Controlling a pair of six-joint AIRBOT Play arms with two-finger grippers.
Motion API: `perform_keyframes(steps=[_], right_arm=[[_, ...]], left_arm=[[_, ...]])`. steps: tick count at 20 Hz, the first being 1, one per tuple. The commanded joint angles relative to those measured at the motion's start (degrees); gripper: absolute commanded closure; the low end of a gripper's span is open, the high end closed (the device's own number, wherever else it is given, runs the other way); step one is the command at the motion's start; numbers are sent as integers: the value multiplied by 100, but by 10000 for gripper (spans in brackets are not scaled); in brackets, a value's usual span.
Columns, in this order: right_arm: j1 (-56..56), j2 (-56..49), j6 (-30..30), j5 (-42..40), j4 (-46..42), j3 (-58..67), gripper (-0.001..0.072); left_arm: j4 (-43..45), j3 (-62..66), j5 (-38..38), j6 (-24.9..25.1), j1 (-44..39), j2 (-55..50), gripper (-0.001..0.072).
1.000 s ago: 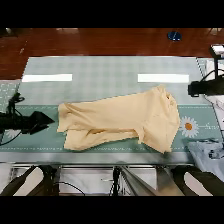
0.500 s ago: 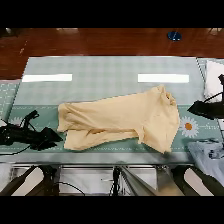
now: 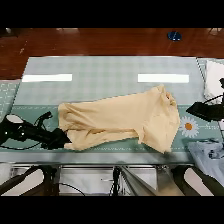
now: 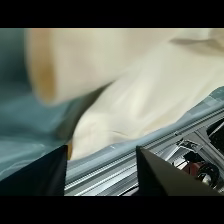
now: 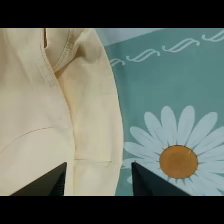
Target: Fold the shirts.
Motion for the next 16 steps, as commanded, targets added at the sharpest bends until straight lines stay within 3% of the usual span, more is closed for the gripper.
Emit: perform_keyframes(steps=[1,2,3,6,7,8,12,16], right_arm=[[-9,4,-7,127,26,-7,218],[-9,4,-7,179,22,-7,218],[-9,4,-9,223,20,-7,218],[-35,4,2,240,-129,-7,217],[-129,4,39,229,-214,-7,197],[-328,2,50,232,-304,-7,118],[-1266,-138,9,234,297,-260,123],[-1349,-767,-354,273,927,-476,141]], left_arm=[[-92,-7,1064,-286,-601,-334,465],[-92,-7,1099,-282,-627,-389,646],[-70,-7,1099,-264,-601,-407,681],[24,2,970,-192,-531,-391,682],[42,11,907,-111,-520,-389,682],[39,11,868,-63,-518,-376,683],[35,13,863,116,-511,-208,683],[31,76,809,175,-511,-144,683]])
